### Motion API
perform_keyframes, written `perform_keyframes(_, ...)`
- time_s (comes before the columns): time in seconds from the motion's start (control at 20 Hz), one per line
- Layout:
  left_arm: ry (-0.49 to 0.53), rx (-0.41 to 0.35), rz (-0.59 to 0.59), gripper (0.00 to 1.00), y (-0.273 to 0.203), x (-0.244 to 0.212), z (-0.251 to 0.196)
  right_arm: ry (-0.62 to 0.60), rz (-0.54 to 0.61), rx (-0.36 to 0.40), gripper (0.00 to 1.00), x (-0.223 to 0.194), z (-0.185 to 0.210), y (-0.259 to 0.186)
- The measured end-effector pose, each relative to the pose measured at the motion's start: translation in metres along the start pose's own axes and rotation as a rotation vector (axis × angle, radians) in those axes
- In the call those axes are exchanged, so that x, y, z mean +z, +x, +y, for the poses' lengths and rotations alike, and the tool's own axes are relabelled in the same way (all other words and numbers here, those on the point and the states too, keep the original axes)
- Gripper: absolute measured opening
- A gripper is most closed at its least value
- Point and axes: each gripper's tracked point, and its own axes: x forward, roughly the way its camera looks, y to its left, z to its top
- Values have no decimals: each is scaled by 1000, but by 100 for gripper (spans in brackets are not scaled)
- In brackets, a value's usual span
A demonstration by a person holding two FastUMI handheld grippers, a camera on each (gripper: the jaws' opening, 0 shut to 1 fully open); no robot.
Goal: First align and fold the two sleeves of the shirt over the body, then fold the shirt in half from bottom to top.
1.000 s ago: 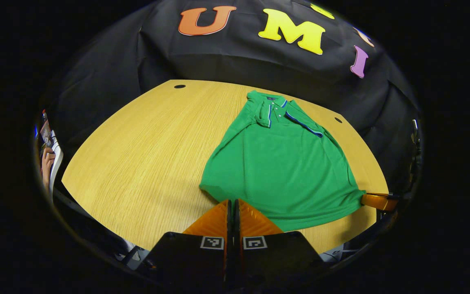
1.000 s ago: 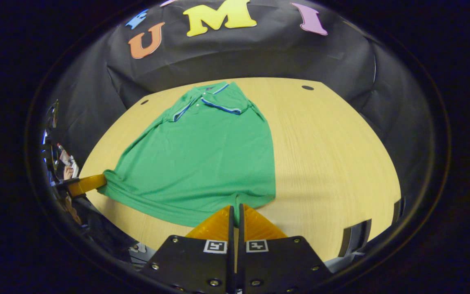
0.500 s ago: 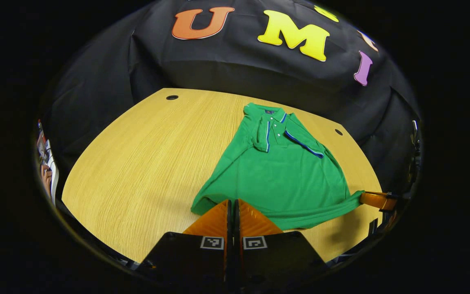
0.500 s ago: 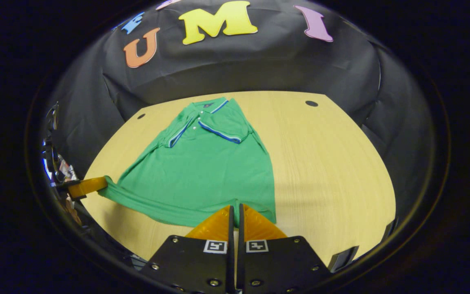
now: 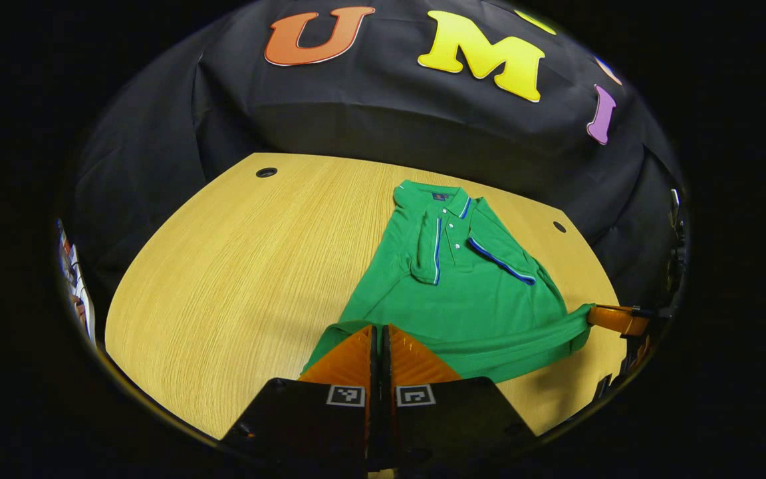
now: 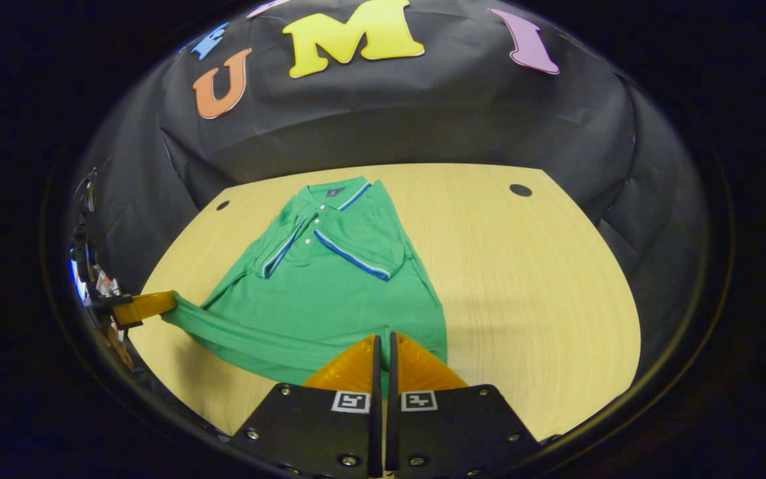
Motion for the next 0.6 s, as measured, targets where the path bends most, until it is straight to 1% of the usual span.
perform_keyframes(0.25, 2, 2, -1, 3, 23, 25, -1, -8, -1, 6, 2, 24, -3, 23)
perform_keyframes(0.6, 12, 5, -40, 3, 43, 60, -3, -23, -39, 20, 3, 65, -2, 42)
